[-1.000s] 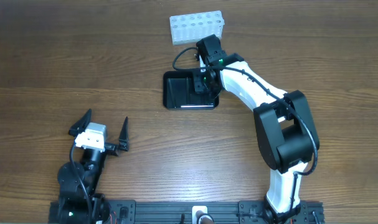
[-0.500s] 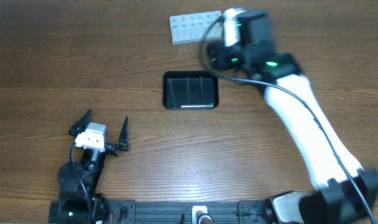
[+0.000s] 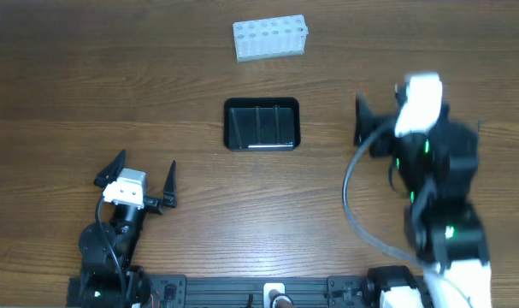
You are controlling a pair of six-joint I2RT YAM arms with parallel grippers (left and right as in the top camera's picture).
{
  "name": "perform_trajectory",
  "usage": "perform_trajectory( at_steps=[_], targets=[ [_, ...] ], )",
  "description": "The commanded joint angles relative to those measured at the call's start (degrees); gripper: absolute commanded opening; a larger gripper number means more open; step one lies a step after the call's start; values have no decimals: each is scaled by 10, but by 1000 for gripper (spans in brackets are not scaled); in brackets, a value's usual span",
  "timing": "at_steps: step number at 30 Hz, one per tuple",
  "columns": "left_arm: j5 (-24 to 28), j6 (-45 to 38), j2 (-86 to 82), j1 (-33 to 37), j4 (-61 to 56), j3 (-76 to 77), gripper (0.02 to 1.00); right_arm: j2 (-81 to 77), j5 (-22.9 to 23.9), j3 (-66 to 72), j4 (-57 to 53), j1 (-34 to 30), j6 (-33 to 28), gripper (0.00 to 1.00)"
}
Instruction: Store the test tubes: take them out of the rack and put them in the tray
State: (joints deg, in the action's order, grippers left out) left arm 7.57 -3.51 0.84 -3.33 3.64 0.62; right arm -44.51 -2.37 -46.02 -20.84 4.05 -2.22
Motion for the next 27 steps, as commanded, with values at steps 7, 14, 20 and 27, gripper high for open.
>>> perform_trajectory(
  at_steps=[7, 14, 20, 27],
  targets=[
    [7, -7, -5, 3, 1, -3, 998, 258, 24, 285, 150, -3, -22, 991],
    [7, -7, -5, 3, 1, -3, 998, 433, 25, 405, 161, -3, -22, 991],
    [7, -7, -5, 3, 1, -3, 1000, 438, 64, 439, 124, 8, -22, 993],
    [7, -7, -5, 3, 1, -3, 1000, 437, 65, 439, 125, 9, -17, 991]
  ],
)
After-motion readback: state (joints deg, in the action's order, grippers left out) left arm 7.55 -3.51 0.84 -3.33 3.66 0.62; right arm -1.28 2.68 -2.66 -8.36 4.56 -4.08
